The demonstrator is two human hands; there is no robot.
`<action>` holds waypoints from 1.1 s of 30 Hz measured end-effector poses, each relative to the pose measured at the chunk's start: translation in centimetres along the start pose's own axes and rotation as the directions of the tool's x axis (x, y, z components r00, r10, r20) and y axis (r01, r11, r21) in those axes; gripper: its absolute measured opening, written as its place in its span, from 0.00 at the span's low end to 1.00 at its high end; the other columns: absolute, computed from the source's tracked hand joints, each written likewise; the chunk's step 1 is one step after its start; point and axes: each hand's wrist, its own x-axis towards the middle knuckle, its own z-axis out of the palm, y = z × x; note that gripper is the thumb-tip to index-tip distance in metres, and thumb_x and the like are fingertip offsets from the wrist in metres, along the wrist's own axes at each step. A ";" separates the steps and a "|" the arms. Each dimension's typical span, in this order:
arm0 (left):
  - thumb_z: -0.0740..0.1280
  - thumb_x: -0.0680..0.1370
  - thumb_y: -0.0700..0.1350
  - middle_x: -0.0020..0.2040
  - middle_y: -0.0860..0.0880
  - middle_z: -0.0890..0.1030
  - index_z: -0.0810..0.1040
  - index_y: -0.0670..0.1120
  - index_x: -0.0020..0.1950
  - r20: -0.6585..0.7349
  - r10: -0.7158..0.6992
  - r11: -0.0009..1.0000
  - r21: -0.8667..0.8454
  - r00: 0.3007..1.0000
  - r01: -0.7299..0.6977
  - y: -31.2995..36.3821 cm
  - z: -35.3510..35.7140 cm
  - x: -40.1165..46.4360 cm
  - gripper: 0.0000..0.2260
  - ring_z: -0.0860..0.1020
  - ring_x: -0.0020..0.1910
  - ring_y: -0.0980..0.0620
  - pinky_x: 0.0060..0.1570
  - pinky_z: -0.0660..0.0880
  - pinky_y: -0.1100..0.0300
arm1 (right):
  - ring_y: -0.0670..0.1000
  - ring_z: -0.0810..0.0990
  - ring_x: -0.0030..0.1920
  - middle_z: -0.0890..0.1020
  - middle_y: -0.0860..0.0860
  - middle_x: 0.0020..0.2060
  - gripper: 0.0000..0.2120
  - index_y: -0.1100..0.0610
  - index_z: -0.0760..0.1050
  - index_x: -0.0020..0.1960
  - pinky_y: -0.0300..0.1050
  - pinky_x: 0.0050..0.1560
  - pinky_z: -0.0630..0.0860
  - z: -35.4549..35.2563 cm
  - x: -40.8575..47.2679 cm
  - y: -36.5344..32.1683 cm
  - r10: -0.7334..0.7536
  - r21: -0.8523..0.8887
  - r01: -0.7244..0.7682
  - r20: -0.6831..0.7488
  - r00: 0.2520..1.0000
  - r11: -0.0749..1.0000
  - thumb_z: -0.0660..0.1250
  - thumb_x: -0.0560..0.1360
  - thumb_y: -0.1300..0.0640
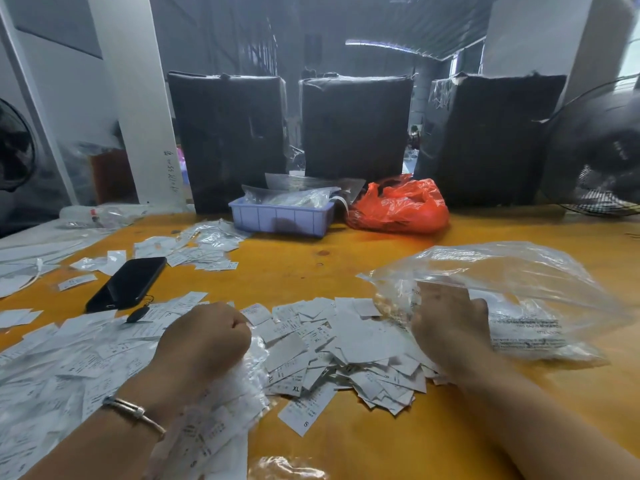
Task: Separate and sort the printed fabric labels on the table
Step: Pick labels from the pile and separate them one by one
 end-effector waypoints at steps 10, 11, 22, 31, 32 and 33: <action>0.62 0.73 0.37 0.38 0.58 0.77 0.78 0.52 0.33 -0.117 0.126 0.986 -0.091 0.985 -0.137 1.1 0.4 -0.8 0.13 0.73 0.38 0.60 0.32 0.65 0.61 | 0.57 0.69 0.60 0.73 0.55 0.59 0.15 0.57 0.68 0.62 0.49 0.54 0.65 0.8 1.2 1.3 0.091 -0.142 -0.083 0.050 0.995 0.986 0.55 0.76 0.64; 0.62 0.73 0.36 0.37 0.58 0.78 0.78 0.52 0.33 -0.108 0.142 0.980 -0.128 0.984 -0.155 1.1 0.6 -0.8 0.14 0.73 0.37 0.59 0.33 0.66 0.61 | 0.57 0.69 0.60 0.72 0.55 0.59 0.15 0.57 0.69 0.61 0.49 0.55 0.66 0.9 1.3 1.4 0.097 -0.166 -0.088 0.043 0.994 0.982 0.56 0.76 0.64; 0.64 0.74 0.34 0.40 0.58 0.82 0.80 0.54 0.32 -0.044 0.293 0.893 -0.344 0.955 -0.290 1.5 1.3 -1.1 0.18 0.79 0.45 0.59 0.49 0.77 0.54 | 0.55 0.70 0.45 0.70 0.48 0.32 0.10 0.53 0.66 0.35 0.53 0.57 0.60 1.0 1.6 2.2 0.143 -0.083 -0.141 0.014 0.990 0.987 0.58 0.72 0.64; 0.64 0.74 0.34 0.39 0.58 0.82 0.81 0.54 0.31 -0.035 0.320 0.879 -0.362 0.947 -0.311 1.5 1.6 -1.1 0.18 0.78 0.45 0.62 0.47 0.75 0.60 | 0.54 0.76 0.53 0.82 0.50 0.47 0.14 0.52 0.79 0.49 0.49 0.57 0.58 1.2 1.8 3.1 0.101 -0.078 -0.111 -0.117 0.988 0.991 0.61 0.71 0.67; 0.65 0.74 0.34 0.39 0.57 0.82 0.81 0.54 0.32 -0.037 0.323 0.878 -0.362 0.946 -0.314 1.5 1.6 -1.1 0.17 0.78 0.45 0.61 0.48 0.75 0.59 | 0.54 0.75 0.54 0.82 0.50 0.48 0.14 0.51 0.79 0.48 0.49 0.57 0.58 1.3 1.9 3.2 0.115 -0.053 -0.124 -0.146 0.982 0.991 0.62 0.70 0.67; 0.65 0.74 0.34 0.39 0.57 0.83 0.81 0.53 0.32 -0.040 0.326 0.877 -0.362 0.945 -0.317 1.5 1.6 -1.1 0.17 0.79 0.45 0.60 0.48 0.76 0.57 | 0.55 0.75 0.53 0.81 0.51 0.47 0.14 0.52 0.79 0.47 0.49 0.56 0.57 1.3 1.9 3.3 0.129 -0.010 -0.133 -0.192 0.973 0.991 0.62 0.70 0.67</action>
